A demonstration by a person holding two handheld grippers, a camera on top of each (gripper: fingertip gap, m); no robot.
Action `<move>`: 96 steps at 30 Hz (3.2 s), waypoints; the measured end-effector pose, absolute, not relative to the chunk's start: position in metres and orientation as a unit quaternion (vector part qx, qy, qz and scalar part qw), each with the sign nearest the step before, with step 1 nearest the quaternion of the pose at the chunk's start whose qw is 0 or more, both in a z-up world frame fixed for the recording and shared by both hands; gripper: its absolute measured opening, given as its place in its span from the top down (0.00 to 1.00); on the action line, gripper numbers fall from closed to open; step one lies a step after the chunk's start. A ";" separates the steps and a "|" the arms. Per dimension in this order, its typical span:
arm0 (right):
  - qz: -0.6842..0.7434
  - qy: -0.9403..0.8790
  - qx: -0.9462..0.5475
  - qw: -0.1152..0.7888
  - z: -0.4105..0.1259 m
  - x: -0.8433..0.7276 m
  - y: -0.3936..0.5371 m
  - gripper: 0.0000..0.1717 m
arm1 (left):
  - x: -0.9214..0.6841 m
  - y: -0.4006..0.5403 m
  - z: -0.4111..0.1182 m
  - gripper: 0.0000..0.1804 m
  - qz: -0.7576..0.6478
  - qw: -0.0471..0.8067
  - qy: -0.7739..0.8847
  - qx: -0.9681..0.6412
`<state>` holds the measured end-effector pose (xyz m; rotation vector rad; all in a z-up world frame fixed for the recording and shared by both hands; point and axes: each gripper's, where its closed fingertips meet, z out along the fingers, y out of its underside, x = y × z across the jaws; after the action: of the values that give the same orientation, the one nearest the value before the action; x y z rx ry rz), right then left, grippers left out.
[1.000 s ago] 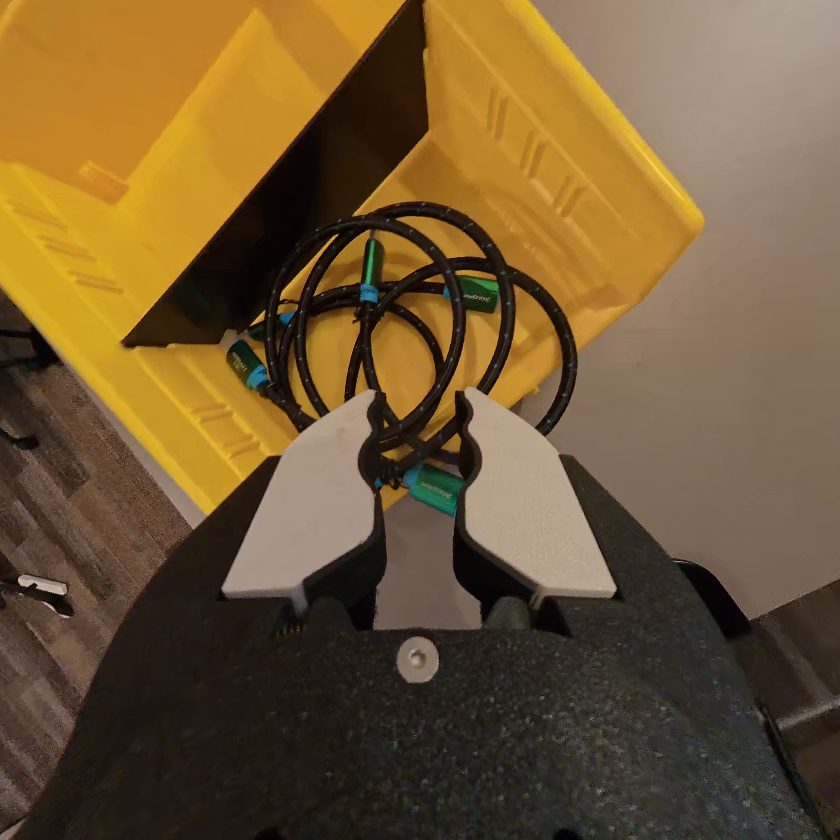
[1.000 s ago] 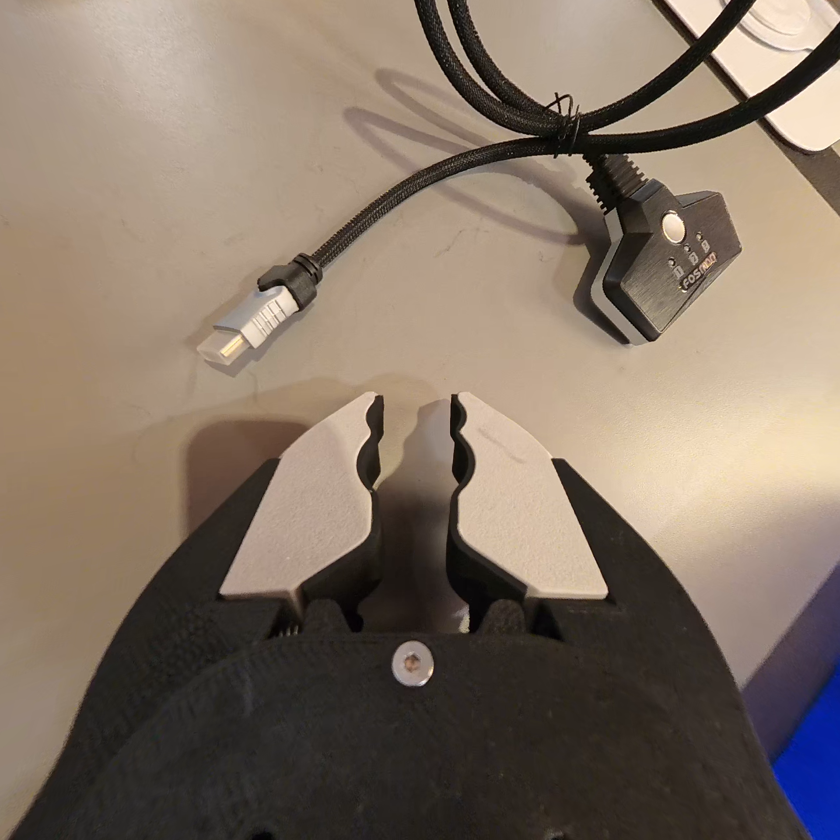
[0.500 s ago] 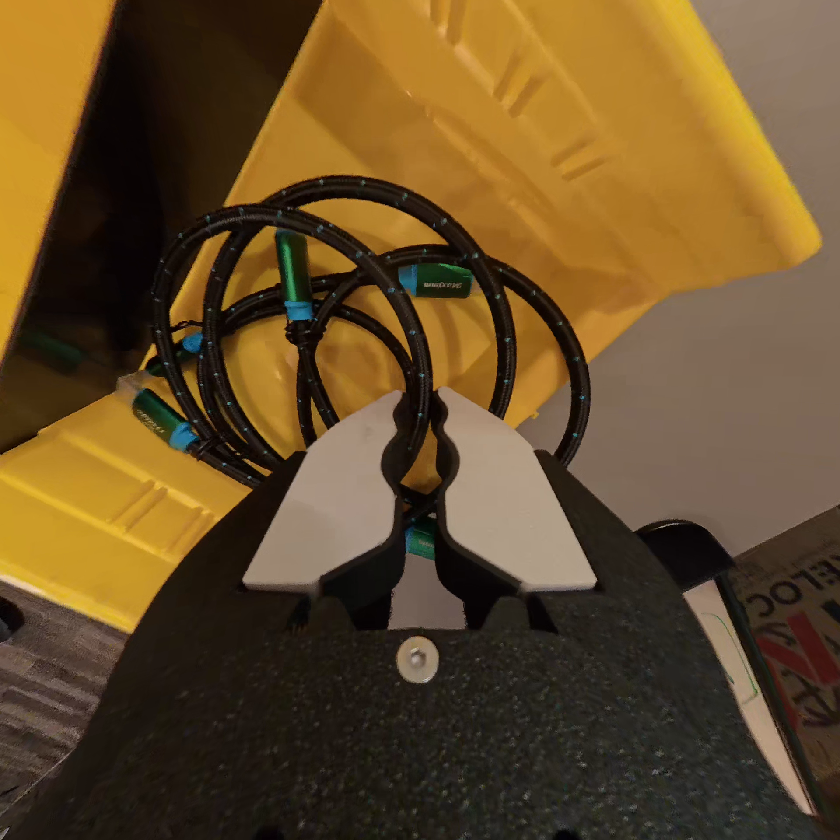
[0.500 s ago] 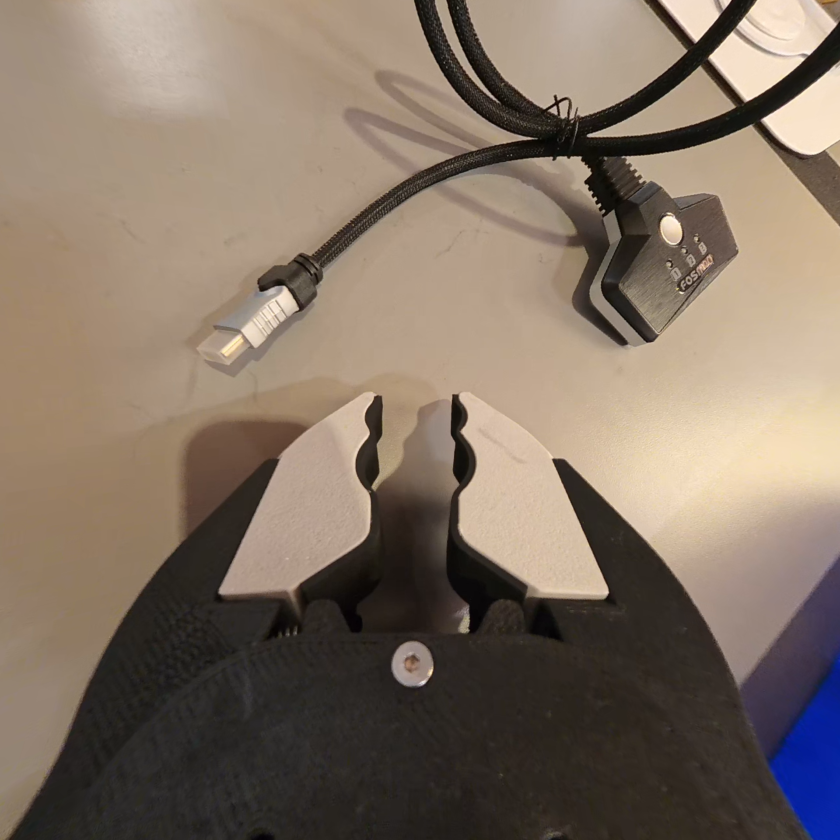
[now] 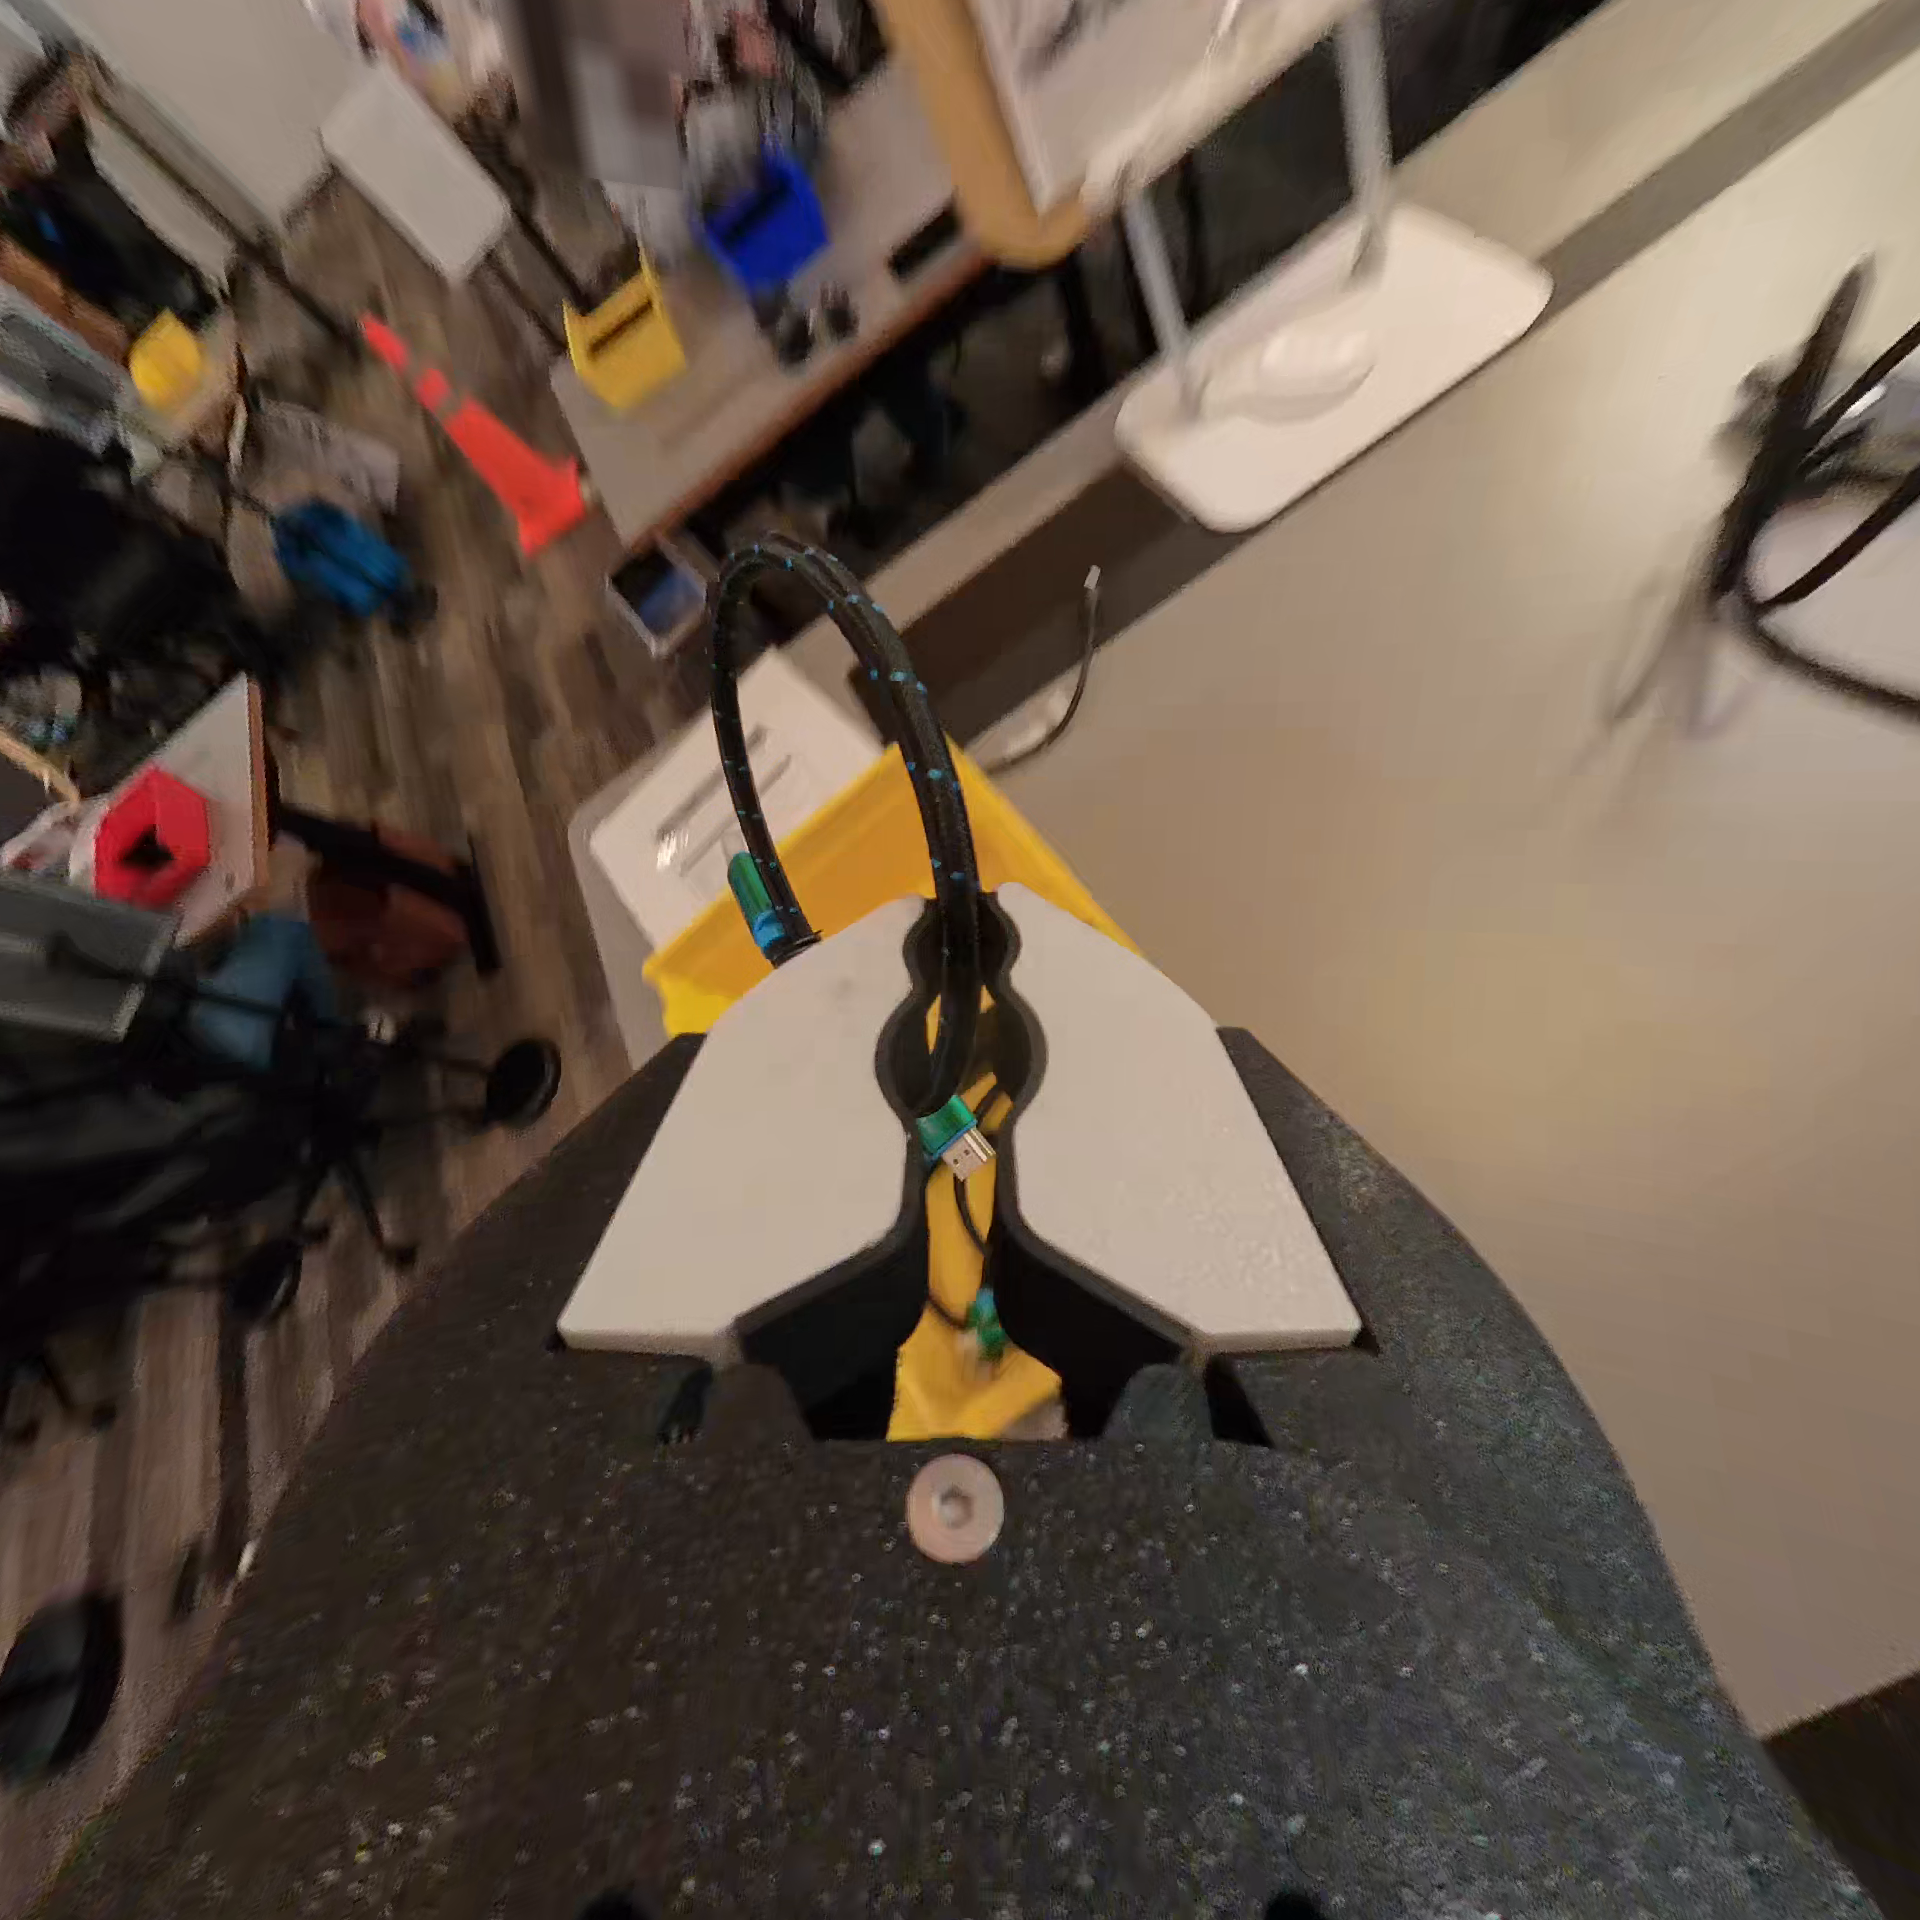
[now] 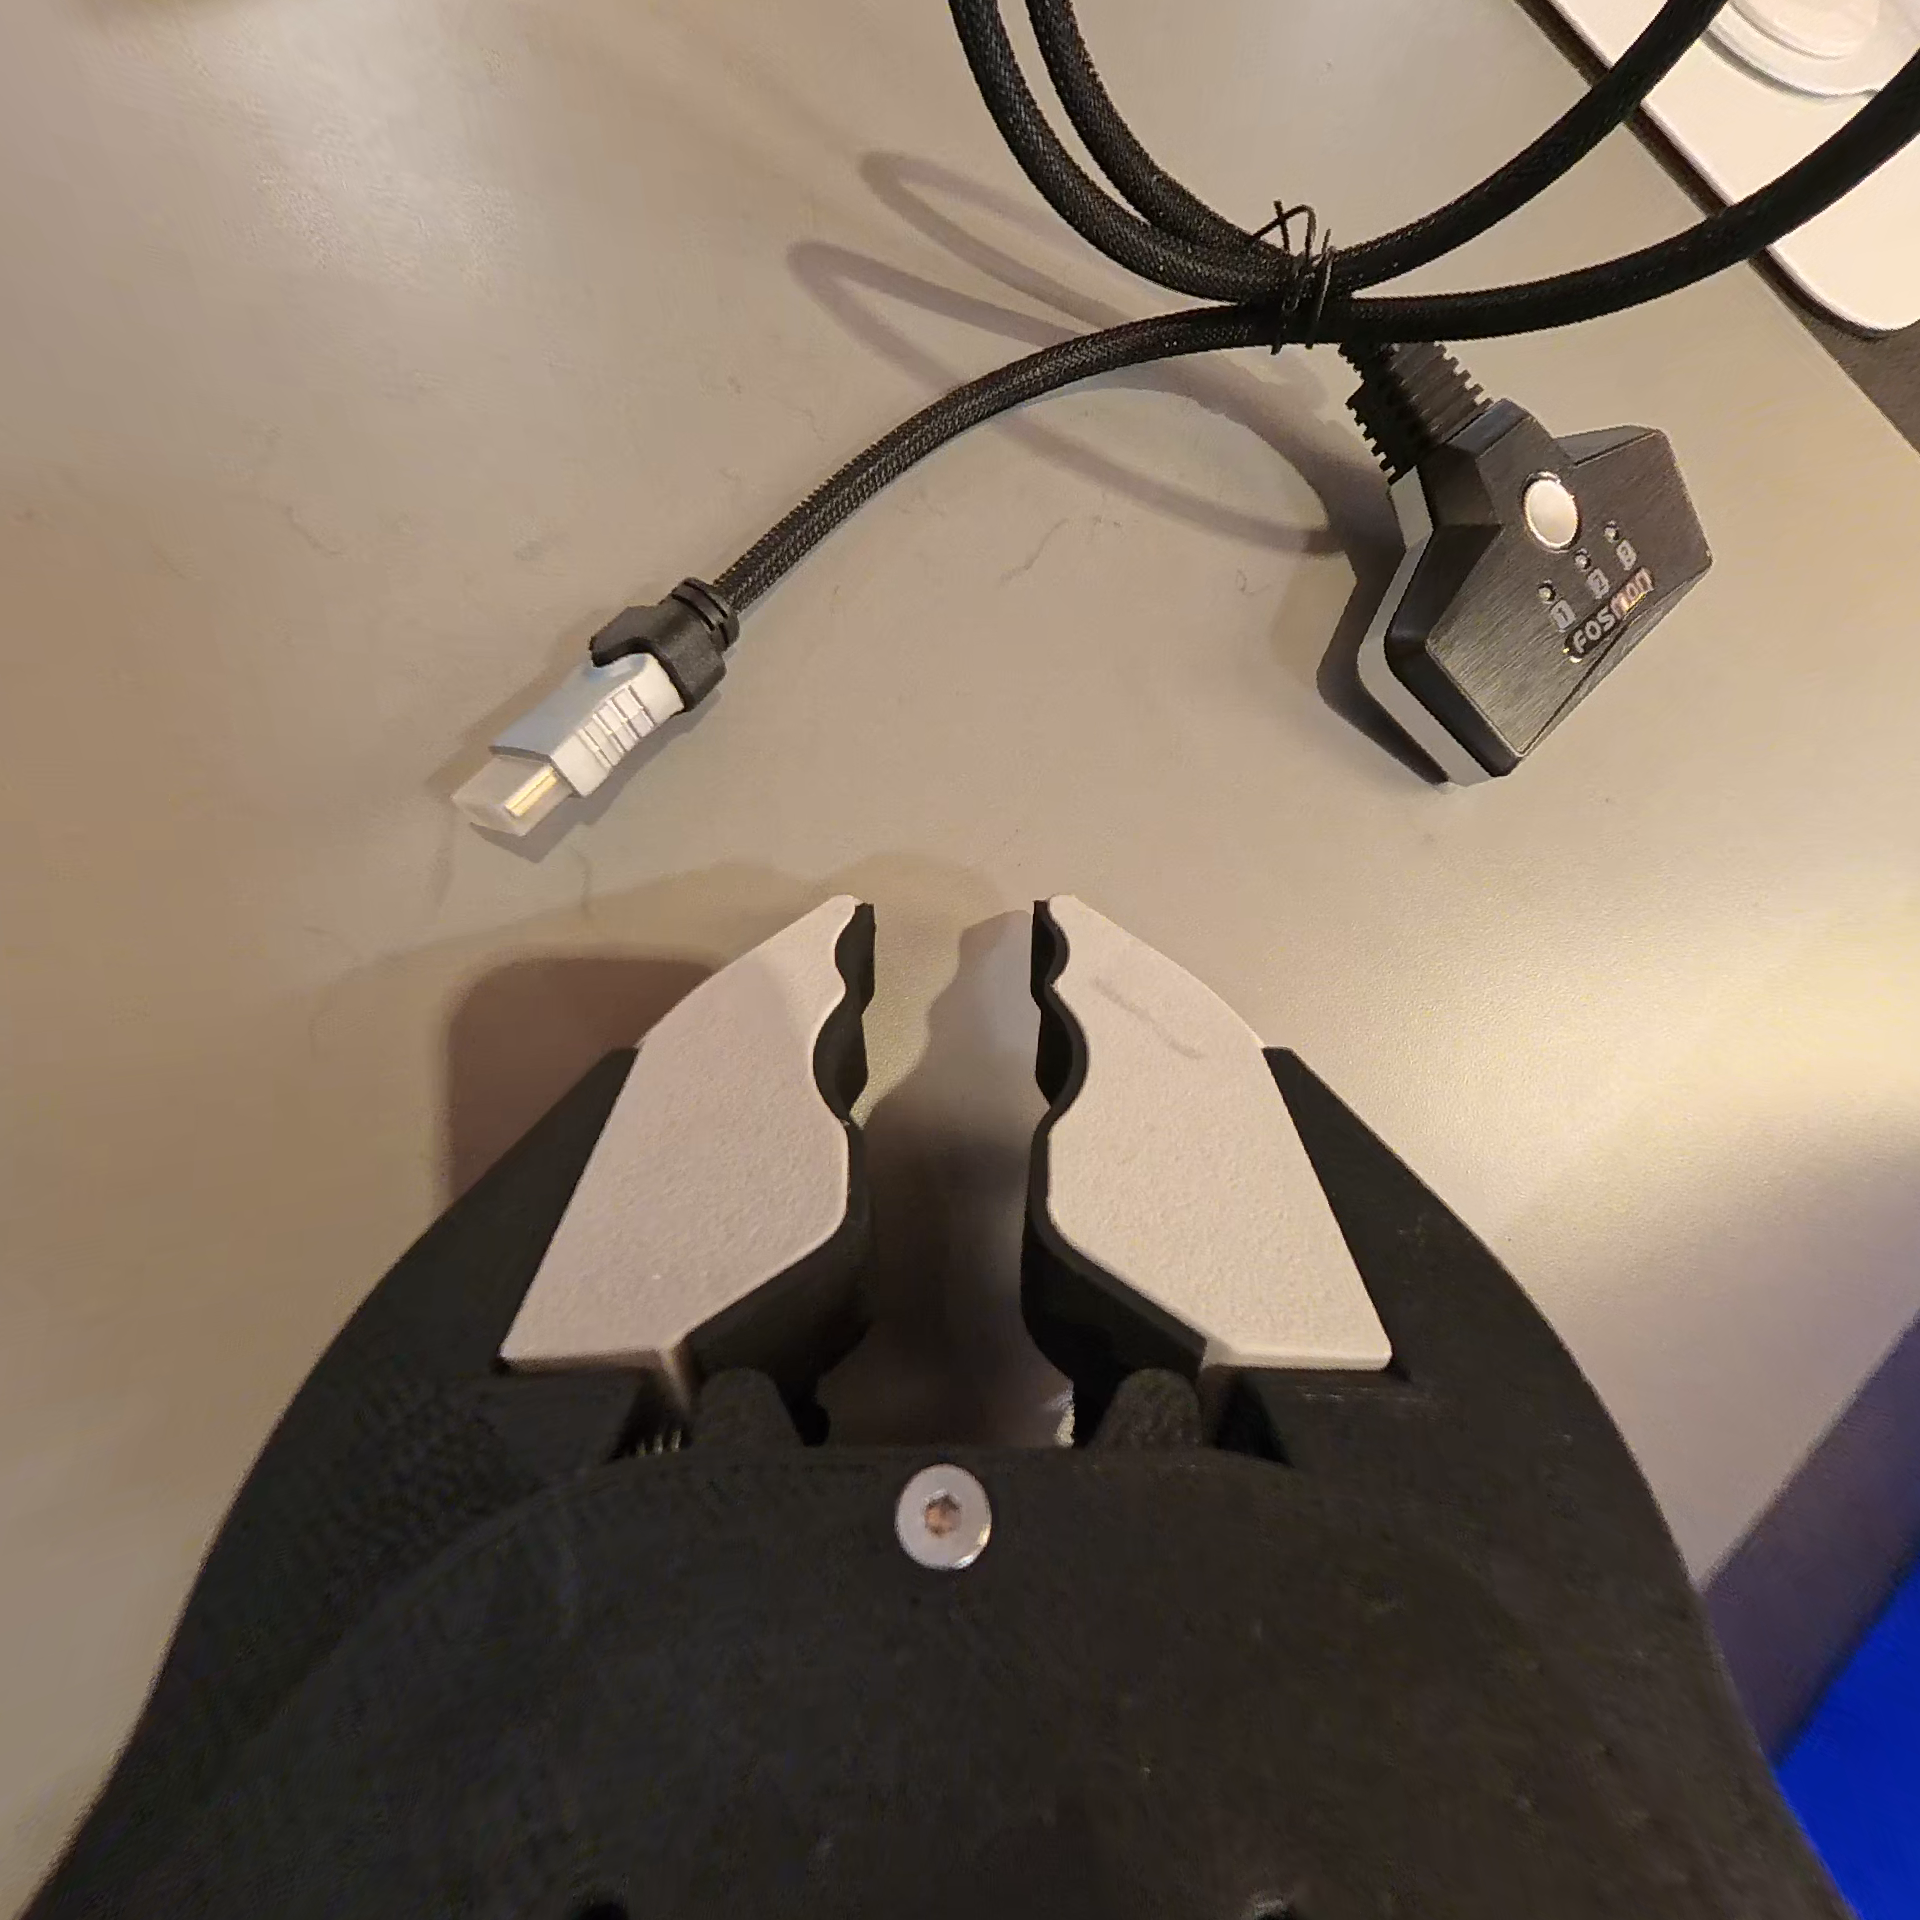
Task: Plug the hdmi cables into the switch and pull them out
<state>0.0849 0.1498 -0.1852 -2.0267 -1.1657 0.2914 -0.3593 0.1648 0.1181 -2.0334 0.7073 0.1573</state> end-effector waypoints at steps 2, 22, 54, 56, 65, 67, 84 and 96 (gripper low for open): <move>0.114 -0.457 -0.795 0.383 -0.185 0.085 0.150 0.83 | -0.316 0.161 0.138 0.96 0.027 0.514 0.316 -0.797; 0.198 -0.479 -0.712 0.474 -0.139 0.049 0.167 0.84 | -0.084 0.196 0.079 0.96 -0.552 0.595 0.254 -0.526; 0.063 -0.406 -0.566 0.715 -0.072 0.081 0.263 0.88 | -0.083 0.297 0.022 0.96 -0.659 0.626 0.125 -0.398; 0.057 -0.440 -0.628 0.640 -0.104 0.085 0.274 0.82 | -0.086 0.301 0.020 0.96 -0.643 0.632 0.127 -0.414; 0.036 -0.410 -0.810 0.418 -0.180 0.113 0.278 0.66 | -0.104 0.318 0.002 0.96 -0.585 0.635 0.115 -0.492; 0.070 -0.376 -0.840 0.385 -0.187 0.114 0.275 0.68 | -0.104 0.325 -0.004 0.96 -0.574 0.629 0.108 -0.514; 0.147 -0.610 -0.703 0.335 -0.155 0.061 0.245 0.59 | -0.141 0.333 -0.006 0.96 -0.566 0.637 0.081 -0.517; 0.113 -0.791 -0.597 0.075 -0.178 0.033 0.252 0.41 | -0.140 0.323 -0.013 0.96 -0.564 0.636 0.094 -0.517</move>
<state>0.0331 0.2521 -0.1778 -1.7896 -2.3720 0.3400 -0.1404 0.3230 -0.0129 -1.1819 0.2141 -1.2891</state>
